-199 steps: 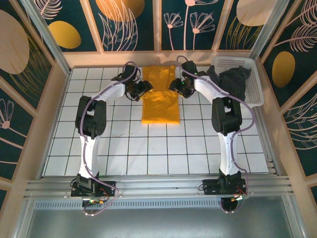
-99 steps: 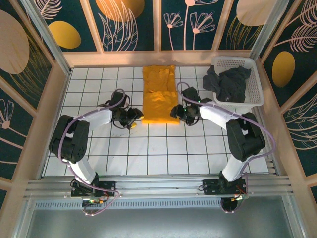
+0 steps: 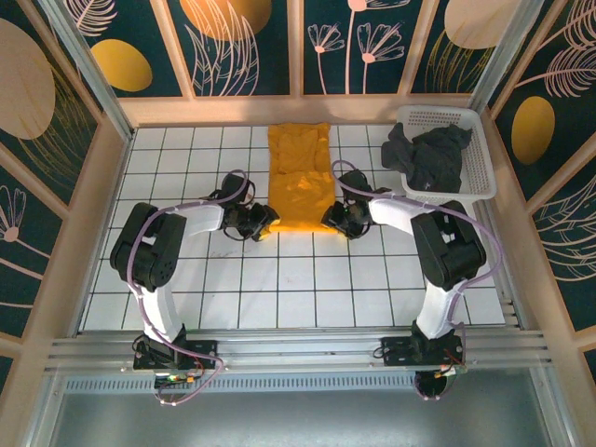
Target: Fold and stack the t-shirts
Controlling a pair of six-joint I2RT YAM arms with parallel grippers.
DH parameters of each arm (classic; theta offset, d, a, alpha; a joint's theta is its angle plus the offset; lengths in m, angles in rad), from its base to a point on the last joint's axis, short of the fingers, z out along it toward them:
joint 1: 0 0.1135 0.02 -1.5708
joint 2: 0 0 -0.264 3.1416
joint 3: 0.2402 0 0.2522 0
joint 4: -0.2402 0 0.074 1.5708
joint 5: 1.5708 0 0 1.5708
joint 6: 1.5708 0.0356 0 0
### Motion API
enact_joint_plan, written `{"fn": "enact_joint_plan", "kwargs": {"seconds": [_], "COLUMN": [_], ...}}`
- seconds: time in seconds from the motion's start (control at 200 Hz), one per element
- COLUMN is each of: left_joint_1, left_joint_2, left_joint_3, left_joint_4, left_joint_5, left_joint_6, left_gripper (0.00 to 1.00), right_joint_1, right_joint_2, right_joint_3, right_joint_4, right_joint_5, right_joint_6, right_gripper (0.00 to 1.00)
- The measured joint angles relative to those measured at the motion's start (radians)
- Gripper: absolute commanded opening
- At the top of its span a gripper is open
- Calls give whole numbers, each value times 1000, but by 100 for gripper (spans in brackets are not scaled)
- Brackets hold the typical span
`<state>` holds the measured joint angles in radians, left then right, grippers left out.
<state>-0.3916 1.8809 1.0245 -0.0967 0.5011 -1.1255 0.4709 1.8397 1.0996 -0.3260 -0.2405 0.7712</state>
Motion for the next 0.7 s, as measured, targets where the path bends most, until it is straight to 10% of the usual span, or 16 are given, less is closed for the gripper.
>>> {"fn": "enact_joint_plan", "kwargs": {"seconds": [0.3, 0.701], "left_joint_1": [-3, -6], "left_joint_2": [47, -113], "left_joint_3": [55, -140], "left_joint_4": [-3, -19], "left_joint_5": [-11, 19], "left_joint_6": [15, 66], "left_gripper": [0, 0], "right_joint_1": [-9, 80], "right_joint_2": [65, -89], "right_joint_3": [64, -83], "right_joint_4": [6, 5], "right_joint_5": [-13, 4], "right_joint_6": [19, 20], "right_gripper": [0, 0]}}
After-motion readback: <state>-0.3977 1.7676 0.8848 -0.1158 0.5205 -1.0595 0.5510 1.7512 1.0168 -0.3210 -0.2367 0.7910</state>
